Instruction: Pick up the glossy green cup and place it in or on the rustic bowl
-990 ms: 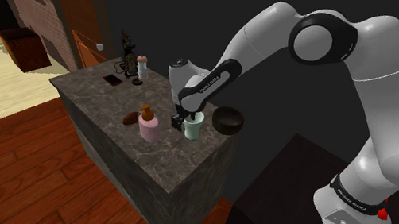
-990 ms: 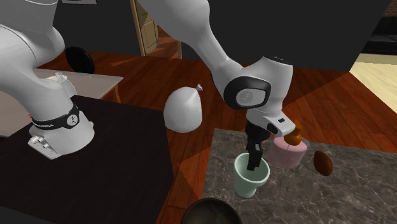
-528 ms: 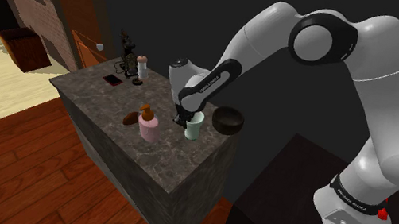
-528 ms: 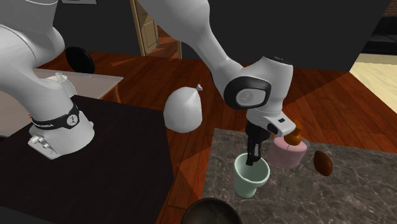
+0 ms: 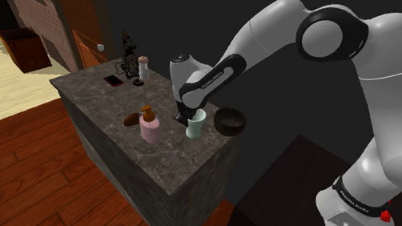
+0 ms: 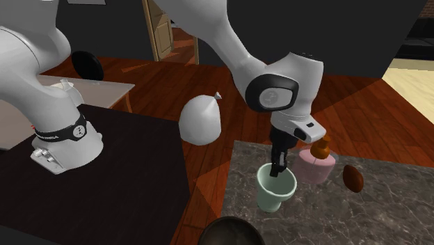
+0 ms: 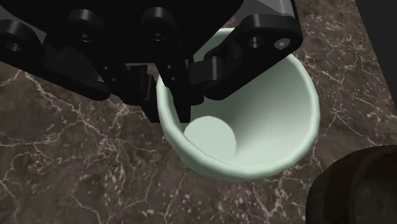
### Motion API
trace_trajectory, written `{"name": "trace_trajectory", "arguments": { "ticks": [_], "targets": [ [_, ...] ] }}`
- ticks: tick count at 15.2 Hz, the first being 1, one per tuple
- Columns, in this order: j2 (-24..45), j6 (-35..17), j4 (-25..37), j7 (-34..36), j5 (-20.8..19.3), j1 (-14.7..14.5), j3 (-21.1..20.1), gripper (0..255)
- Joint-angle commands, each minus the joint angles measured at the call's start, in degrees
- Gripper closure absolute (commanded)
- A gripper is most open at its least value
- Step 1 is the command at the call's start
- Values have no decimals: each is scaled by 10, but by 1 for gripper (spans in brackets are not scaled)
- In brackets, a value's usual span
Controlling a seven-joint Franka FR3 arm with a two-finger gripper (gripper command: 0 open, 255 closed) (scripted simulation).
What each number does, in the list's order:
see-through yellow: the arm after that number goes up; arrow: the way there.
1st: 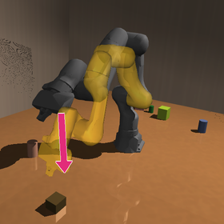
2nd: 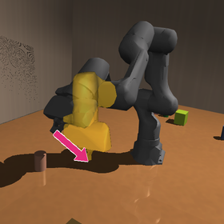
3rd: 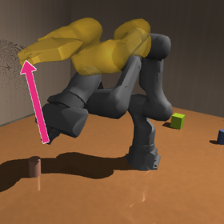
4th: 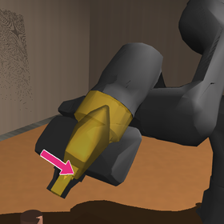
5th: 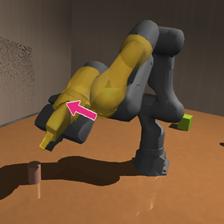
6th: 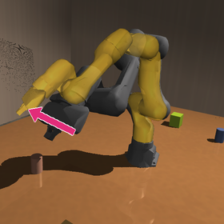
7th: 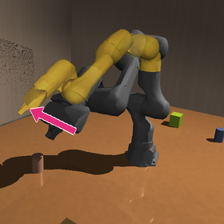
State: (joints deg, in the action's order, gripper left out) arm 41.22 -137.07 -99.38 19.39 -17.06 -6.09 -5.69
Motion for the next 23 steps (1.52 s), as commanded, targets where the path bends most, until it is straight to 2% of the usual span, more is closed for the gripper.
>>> {"name": "trace_trajectory", "arguments": {
  "ticks": [1,23],
  "targets": [
    [-13,9,-4,-3,2,2,-2,255],
    [-125,122,-1,-33,31,13,-20,255]
  ]
}}
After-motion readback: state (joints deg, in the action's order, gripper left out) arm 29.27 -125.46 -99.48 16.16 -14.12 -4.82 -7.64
